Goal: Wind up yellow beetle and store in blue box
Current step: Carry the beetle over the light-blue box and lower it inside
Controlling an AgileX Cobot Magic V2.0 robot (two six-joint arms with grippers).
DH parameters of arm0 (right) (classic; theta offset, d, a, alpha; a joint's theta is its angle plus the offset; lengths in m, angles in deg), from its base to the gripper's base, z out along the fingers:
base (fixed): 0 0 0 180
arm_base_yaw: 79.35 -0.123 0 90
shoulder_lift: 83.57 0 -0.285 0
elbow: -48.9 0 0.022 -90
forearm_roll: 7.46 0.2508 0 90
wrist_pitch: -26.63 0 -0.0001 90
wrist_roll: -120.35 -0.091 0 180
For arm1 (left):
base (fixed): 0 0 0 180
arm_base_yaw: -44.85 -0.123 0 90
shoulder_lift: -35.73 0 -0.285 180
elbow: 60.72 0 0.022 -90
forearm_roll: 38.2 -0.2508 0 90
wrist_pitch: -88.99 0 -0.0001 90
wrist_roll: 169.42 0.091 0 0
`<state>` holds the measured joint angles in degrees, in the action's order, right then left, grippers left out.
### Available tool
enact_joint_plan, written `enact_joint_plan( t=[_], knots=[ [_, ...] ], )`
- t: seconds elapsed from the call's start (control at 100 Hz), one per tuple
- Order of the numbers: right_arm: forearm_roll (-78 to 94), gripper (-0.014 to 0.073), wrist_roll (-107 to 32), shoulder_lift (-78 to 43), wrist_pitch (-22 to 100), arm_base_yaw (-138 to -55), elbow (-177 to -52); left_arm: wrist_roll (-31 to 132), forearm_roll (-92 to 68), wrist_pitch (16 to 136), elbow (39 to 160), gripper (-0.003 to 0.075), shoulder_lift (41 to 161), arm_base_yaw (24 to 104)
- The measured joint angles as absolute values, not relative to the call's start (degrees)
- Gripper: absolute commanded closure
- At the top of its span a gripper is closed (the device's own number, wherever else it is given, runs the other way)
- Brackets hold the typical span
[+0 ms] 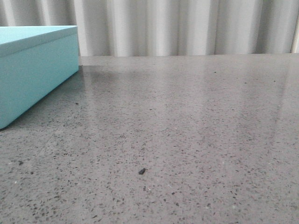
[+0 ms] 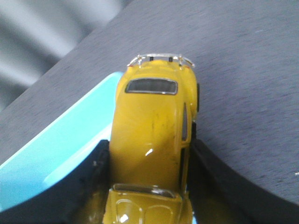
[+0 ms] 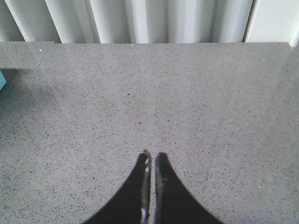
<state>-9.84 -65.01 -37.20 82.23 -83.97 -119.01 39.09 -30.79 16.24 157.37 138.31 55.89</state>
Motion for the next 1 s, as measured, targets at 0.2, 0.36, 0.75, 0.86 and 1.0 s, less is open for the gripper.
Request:
enact_joint_plan(
  t=[0.2,0.36,0.75,0.86,1.0],
  knots=[
    [-9.94,0.0654,-65.01,-37.2,82.13,-83.97,-119.01,36.72,-31.78,16.24,154.56,0.0661,138.31,48.92],
    [-9.94,0.0654,-65.01,-37.2,82.13,-83.97,-119.01,36.04,-31.78,16.24,148.29,0.0661,138.27,45.17],
    [-9.94,0.0654,-65.01,-37.2,81.88,-83.97,-119.01,35.95,-26.26,22.06,129.35,0.066,138.64,44.12],
    [-9.94,0.0654,-65.01,-37.2,81.85,-83.97,-119.01,35.95,-25.94,23.74,127.22,0.0656,140.12,44.12],
    [-9.94,0.0654,-65.01,-37.2,81.75,-83.97,-119.01,35.8,-25.4,25.68,126.72,0.0566,142.24,44.12]
  ],
)
